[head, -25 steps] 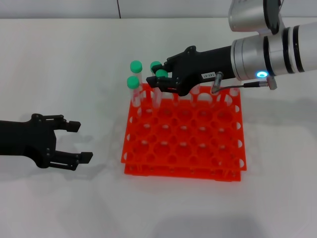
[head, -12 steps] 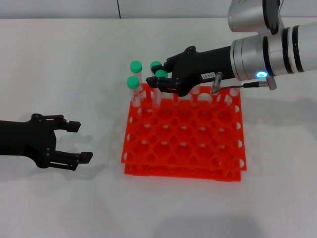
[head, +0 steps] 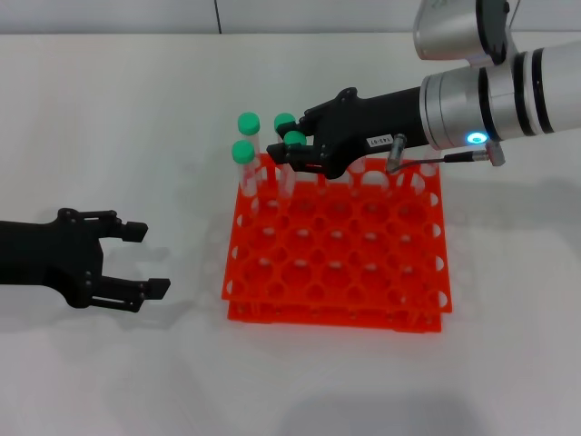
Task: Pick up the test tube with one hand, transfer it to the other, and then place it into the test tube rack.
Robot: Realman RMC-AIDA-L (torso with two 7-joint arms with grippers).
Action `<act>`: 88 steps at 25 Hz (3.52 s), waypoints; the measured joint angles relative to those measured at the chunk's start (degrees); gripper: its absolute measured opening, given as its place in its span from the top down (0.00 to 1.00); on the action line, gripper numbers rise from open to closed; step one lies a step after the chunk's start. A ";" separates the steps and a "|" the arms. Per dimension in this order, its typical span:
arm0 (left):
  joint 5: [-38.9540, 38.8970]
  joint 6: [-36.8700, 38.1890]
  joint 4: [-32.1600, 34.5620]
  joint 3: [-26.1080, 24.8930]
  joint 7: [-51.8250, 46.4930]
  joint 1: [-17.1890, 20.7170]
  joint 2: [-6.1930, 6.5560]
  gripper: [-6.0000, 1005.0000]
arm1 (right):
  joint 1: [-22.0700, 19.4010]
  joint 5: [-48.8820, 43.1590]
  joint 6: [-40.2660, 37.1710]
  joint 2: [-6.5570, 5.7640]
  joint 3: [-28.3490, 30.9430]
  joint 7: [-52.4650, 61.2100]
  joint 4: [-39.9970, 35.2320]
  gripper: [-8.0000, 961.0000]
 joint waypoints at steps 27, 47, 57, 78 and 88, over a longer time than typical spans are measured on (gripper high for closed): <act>0.00 -0.36 -0.01 0.00 0.03 -0.05 -0.05 0.12 | 0.67 0.00 -0.12 -0.01 0.00 -0.20 0.09 0.64; 0.00 -0.44 -0.28 0.00 0.09 -0.05 -0.05 0.12 | 0.87 0.00 -0.02 -0.01 0.00 -0.20 0.32 0.63; 0.00 -0.51 -0.71 0.00 0.09 -0.05 -0.05 0.12 | 0.87 0.00 0.01 -0.01 0.00 -0.20 0.37 0.63; -4.11 -0.17 -0.68 -0.03 0.70 0.52 0.51 0.12 | -9.88 0.00 -1.47 -0.52 1.64 0.30 -13.03 0.41; -7.85 0.11 -0.34 -0.10 0.05 0.56 1.22 0.12 | -15.35 -2.28 -18.48 -1.24 16.33 0.53 -15.30 0.41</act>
